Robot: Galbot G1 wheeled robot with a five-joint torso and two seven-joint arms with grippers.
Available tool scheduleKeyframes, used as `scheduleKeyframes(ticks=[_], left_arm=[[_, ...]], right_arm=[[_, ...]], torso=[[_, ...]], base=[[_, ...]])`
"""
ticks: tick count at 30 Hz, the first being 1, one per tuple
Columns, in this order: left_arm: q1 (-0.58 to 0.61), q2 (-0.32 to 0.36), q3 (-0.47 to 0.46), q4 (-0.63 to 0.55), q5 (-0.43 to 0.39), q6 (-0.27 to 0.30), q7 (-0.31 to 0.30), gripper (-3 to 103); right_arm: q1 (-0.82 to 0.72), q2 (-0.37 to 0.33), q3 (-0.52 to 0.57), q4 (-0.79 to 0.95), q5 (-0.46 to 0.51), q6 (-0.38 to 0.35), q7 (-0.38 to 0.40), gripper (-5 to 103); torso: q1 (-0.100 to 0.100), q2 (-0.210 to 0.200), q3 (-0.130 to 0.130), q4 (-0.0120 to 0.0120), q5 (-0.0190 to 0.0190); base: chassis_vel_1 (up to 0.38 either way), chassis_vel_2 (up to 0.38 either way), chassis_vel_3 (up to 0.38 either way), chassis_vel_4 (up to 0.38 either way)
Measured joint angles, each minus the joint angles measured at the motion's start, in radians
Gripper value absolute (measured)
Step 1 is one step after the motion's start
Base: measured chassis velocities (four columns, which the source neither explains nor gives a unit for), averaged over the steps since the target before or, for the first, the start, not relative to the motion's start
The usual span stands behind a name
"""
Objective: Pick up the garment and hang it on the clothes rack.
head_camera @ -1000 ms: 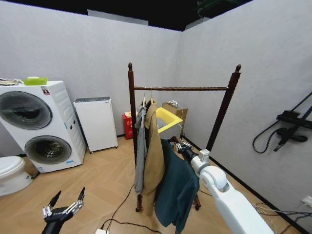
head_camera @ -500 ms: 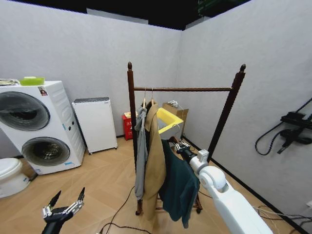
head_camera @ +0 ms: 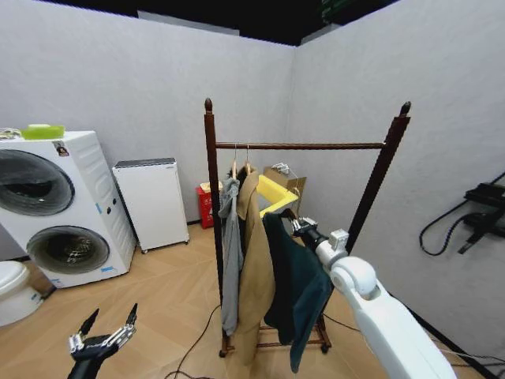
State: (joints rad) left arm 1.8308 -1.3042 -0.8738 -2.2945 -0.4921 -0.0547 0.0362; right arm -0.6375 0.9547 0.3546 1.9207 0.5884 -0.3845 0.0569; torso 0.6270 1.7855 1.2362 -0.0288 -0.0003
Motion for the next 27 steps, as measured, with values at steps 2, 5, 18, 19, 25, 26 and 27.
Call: scheduleKeyframes(ticks=[2,5,18,19,25,26,27], left_arm=[[0.0,0.0,0.0,0.0,0.0,0.0,0.0,100],[0.0,0.0,0.0,0.0,0.0,0.0,0.0,100],[0.0,0.0,0.0,0.0,0.0,0.0,0.0,100],[0.0,0.0,0.0,0.0,0.0,0.0,0.0,100],[0.0,0.0,0.0,0.0,0.0,0.0,0.0,100],[0.0,0.0,0.0,0.0,0.0,0.0,0.0,100],[0.0,0.0,0.0,0.0,0.0,0.0,0.0,100]], right_arm=[[0.061,-0.003,-0.031,-0.021,0.011,-0.011,0.011,10],[0.207,0.011,-0.112,-0.089,0.029,-0.031,0.035,10],[0.569,0.092,-0.255,-0.391,0.002,-0.075,0.01,10],[0.588,0.103,-0.271,-0.42,0.001,-0.085,0.008,10],[0.6,0.135,-0.293,-0.451,0.01,-0.123,0.009,10],[0.601,0.14,-0.299,-0.457,0.01,-0.126,0.01,10],[0.604,0.145,-0.304,-0.465,0.012,-0.128,0.013,10]], torso=[[0.0,0.0,0.0,0.0001,0.0001],[0.0,0.0,0.0,0.0002,0.0004],[0.0,0.0,0.0,-0.0002,0.0003],[0.0,0.0,0.0,-0.0001,0.0003],[0.0,0.0,0.0,-0.0001,0.0003],[0.0,0.0,0.0,-0.0001,0.0003],[0.0,0.0,0.0,-0.0002,0.0003]], base=[[0.0,0.0,0.0,0.0],[0.0,0.0,0.0,0.0],[0.0,0.0,0.0,0.0],[0.0,0.0,0.0,0.0],[0.0,0.0,0.0,0.0],[0.0,0.0,0.0,0.0],[0.0,0.0,0.0,0.0]])
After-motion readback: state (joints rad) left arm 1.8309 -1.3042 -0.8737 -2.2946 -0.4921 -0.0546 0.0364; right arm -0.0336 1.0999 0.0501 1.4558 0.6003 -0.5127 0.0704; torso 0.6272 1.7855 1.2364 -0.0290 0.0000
